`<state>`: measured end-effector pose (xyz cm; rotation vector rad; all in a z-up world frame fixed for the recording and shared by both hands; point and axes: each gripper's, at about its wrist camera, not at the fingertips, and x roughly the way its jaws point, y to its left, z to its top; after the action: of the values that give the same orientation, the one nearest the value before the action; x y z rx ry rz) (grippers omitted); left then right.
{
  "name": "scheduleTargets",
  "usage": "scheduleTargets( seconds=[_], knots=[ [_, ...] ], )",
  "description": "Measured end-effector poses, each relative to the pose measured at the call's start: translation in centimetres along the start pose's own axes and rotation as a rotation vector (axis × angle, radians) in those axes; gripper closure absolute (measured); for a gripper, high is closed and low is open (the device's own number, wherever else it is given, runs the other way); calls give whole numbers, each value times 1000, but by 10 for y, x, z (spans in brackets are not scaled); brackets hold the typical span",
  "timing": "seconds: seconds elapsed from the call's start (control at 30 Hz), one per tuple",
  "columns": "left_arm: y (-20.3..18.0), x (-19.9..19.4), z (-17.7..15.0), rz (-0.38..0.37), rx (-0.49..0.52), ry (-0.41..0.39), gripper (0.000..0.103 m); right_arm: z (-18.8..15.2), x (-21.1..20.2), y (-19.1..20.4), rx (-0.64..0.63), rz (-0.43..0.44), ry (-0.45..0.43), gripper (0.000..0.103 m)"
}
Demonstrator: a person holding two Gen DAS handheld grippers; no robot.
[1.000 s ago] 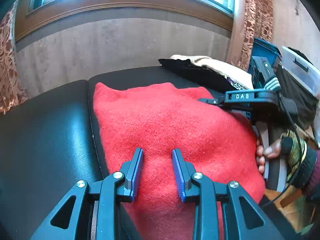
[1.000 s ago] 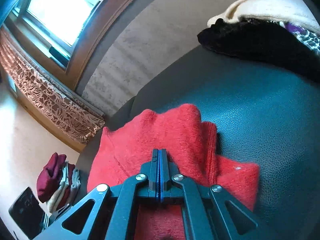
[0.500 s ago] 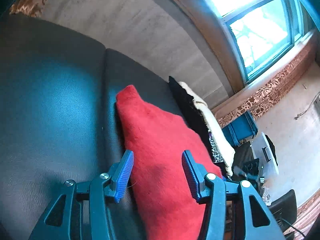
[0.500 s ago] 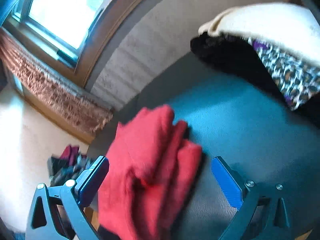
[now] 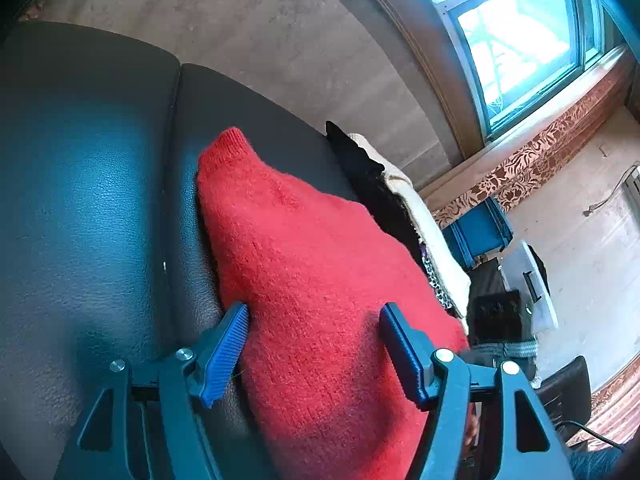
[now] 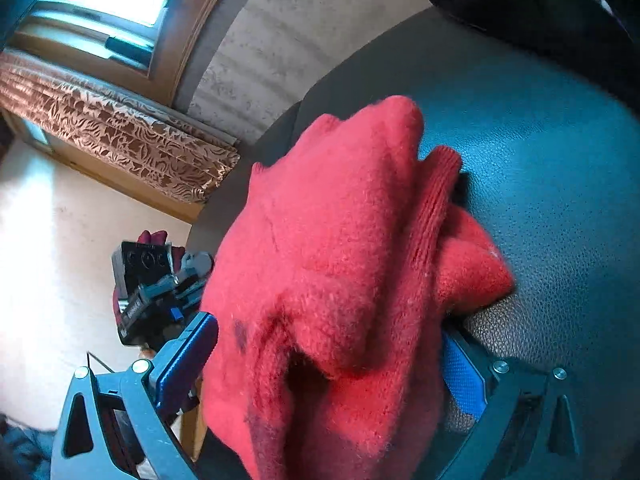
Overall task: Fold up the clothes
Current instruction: 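Grasp the folded sweater with both grippers and lift it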
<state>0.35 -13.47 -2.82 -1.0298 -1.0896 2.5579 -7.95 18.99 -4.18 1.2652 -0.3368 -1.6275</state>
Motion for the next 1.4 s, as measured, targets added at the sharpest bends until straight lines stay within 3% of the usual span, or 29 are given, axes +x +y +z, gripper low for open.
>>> scheduleTargets(
  seconds=[0.07,0.17,0.27,0.43,0.53,0.63,0.7,0.77,0.87,1.07,1.27,1.4],
  knots=[
    [-8,6,-4,77,42,21,35,-11,5,16,-179,-60,15,0],
    [-12,6,-7,99,80,8,34,-27,19,43,-416,-218,54,0],
    [-5,8,-6,83,58,4,31,-22,26,47,-337,-288,64,0],
    [1,8,0,64,31,52,29,-19,25,47,-268,-304,57,0],
    [-7,7,-14,113,60,25,28,-21,23,47,-250,-311,47,3],
    [-20,7,-23,111,94,21,45,-24,27,54,-246,-325,20,14],
    [-18,-3,-29,87,57,-4,57,-27,23,54,-232,-312,4,29],
    [-18,-16,-35,72,29,-31,62,-34,18,55,-207,-276,-9,39],
    [-26,-47,-49,102,68,-92,64,-47,19,60,-195,-232,-10,41],
    [-26,-127,-61,126,54,-243,67,-52,54,92,-215,-95,32,46],
    [-33,-222,-64,179,75,-431,68,-49,96,164,-316,58,56,52],
    [-54,-307,-57,245,136,-624,68,-28,116,235,-421,167,35,53]
  ],
)
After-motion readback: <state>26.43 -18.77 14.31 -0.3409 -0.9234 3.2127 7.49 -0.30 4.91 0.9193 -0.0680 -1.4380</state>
